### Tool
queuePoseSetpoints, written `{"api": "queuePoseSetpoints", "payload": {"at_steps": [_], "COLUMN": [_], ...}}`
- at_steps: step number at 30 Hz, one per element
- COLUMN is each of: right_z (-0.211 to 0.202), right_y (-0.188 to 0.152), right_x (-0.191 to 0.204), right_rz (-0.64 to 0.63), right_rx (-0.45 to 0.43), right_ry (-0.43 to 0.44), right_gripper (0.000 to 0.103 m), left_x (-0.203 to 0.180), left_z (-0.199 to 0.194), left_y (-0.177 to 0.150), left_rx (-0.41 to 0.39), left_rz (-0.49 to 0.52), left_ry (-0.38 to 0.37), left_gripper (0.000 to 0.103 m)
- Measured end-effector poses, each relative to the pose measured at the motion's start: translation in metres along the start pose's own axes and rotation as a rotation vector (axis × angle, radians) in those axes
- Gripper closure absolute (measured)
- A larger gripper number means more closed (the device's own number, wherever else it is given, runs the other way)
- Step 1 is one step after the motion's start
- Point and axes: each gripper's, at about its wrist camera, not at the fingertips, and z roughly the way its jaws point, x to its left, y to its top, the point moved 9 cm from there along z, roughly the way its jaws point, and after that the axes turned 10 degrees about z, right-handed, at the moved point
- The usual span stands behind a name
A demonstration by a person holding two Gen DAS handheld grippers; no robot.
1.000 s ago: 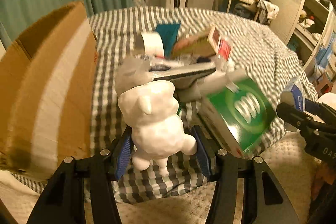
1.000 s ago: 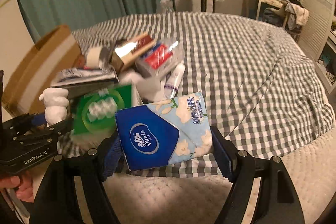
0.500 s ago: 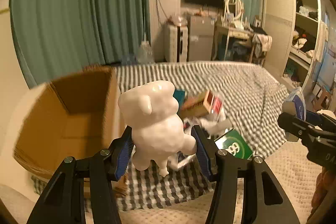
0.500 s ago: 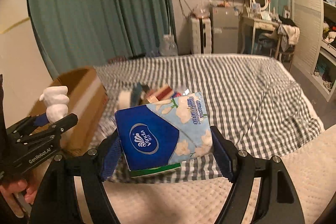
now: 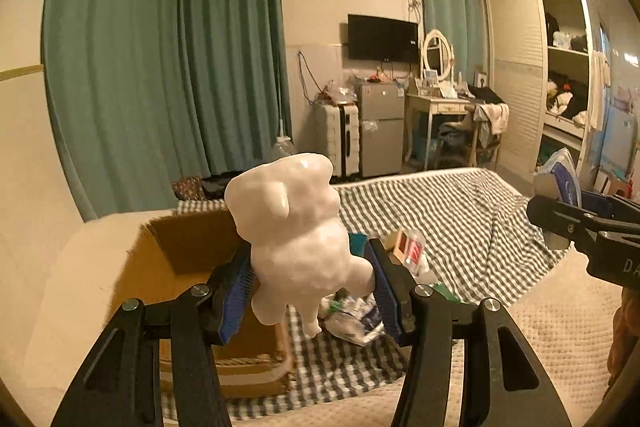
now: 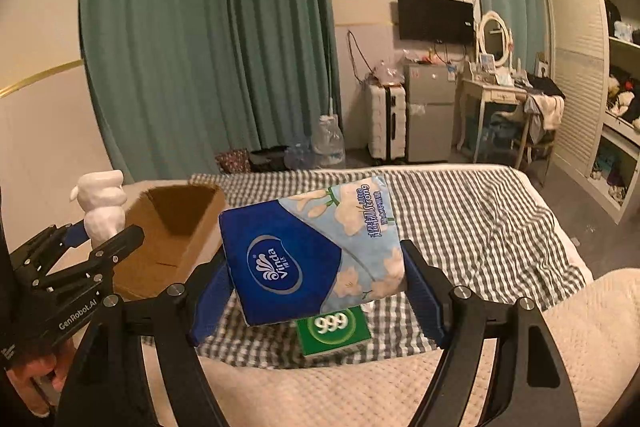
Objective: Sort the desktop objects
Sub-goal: 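Carry the bear and tissue pack over the cardboard box and release both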
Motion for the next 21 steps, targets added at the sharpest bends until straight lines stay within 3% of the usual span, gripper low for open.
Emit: {"api": "queuePoseSetpoints", "payload": {"at_steps": [13,21], "right_z": [-0.012,0.005], "right_y": [0.018,0.025], "right_x": [0.083,0.135], "right_rz": [-0.026,-0.034], "right_rx": [-0.044,-0.034], "right_ry": [0.091,0.142], "right_gripper": [0.026,0.026], "left_x": [0.107,0.145], "left_z": [-0.020,-0.022], "left_y": [-0.001,0.000], "left_rx": [-0.025,-0.052], "left_rz": [-0.083,-0.081], "left_ry": [0.101,0.141], "left_gripper": [0.047,0.047]}}
